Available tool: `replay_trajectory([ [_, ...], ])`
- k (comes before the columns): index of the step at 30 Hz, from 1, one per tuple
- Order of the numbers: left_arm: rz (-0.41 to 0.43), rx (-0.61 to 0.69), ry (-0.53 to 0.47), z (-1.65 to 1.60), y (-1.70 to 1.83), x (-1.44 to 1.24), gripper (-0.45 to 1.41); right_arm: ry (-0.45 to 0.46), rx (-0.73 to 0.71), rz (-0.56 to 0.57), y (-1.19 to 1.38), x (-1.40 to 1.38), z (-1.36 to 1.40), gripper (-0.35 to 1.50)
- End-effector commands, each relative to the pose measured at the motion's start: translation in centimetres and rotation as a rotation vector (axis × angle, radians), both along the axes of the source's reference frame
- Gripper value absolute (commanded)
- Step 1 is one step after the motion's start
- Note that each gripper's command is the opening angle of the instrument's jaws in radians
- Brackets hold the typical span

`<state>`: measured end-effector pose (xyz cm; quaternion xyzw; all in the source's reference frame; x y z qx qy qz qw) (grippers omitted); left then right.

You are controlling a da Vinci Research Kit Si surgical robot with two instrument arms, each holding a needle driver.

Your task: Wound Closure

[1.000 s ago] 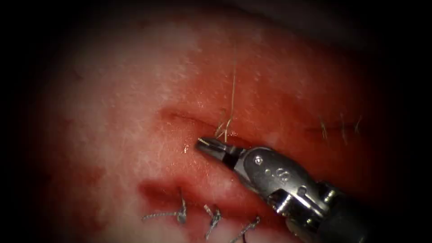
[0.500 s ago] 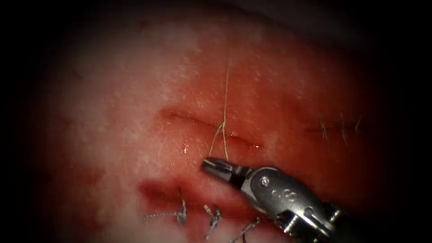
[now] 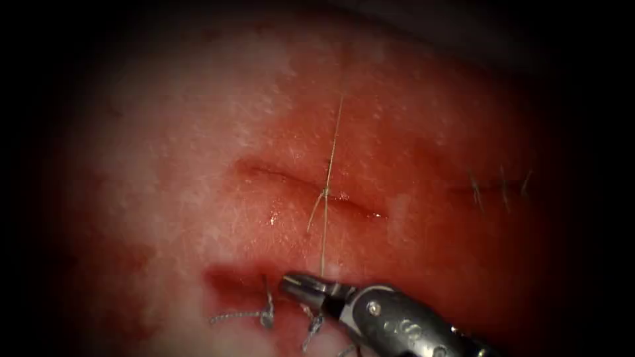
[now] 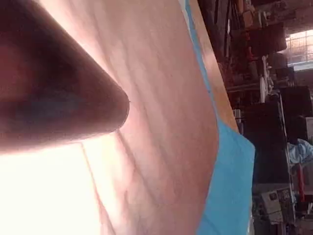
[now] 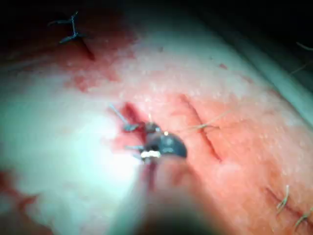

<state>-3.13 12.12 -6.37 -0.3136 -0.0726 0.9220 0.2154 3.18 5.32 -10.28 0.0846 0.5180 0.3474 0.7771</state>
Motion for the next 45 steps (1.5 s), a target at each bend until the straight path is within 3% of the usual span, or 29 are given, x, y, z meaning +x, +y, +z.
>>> replay_trajectory([
  [1,0.008,-0.01,0.003,-0.01,0.12,-0.07,-0.35,0.006,-0.003,-0.004,0.03,0.1,0.01,-0.35],
  [9,0.031,-0.048,0.053,0.08,0.28,-0.24,-0.35,0.003,0.003,-0.029,-0.07,0.17,0.01,-0.35],
  [17,0.042,-0.047,0.075,0.08,0.27,-0.23,-0.35,0.007,0.005,-0.049,-0.14,0.24,-0.01,-0.35],
  [20,0.06,-0.033,0.049,0.07,0.22,-0.2,-0.35,0.039,0.048,-0.041,-0.01,0.22,-0.09,-0.35],
  [21,0.059,-0.021,0.035,0.05,0.2,-0.17,-0.35,0.054,0.047,-0.035,0.04,0.2,-0.13,0.05],
  [22,0.06,-0.016,0.028,0.02,0.18,-0.14,-0.35,0.078,0.044,-0.023,0.13,0.15,-0.2,0.71],
  [23,0.062,-0.01,0.02,-0.02,0.15,-0.1,-0.35,0.084,0.041,-0.009,0.17,0.13,-0.24,0.99],
  [25,0.068,0.018,-0.012,-0.22,0.03,0.04,-0.35,0.083,0.044,0.042,0.36,-0.03,-0.45,1.28],
  [29,0.074,0.036,-0.087,-0.7,-0.14,0.3,-0.35,0.094,0.081,0.048,0.62,-0.31,-0.8,1.31],
  [33,0.067,0.037,-0.142,-1.23,-0.37,0.48,-0.35,0.113,0.097,0.053,0.83,-0.52,-0.95,1.31],
  [39,0.059,0.05,-0.163,-1.74,-0.64,0.56,-0.35,0.114,0.168,0.118,0.98,-0.63,-0.66,1.16],
  [41,0.054,0.068,-0.166,-2.0,-0.74,0.62,-0.35,0.121,0.225,0.169,1.06,-0.64,-0.33,1.26],
  [45,0.046,0.053,-0.167,-2.25,-0.73,0.73,-0.35,0.133,0.266,0.219,1.15,-0.6,0.0,1.31],
])
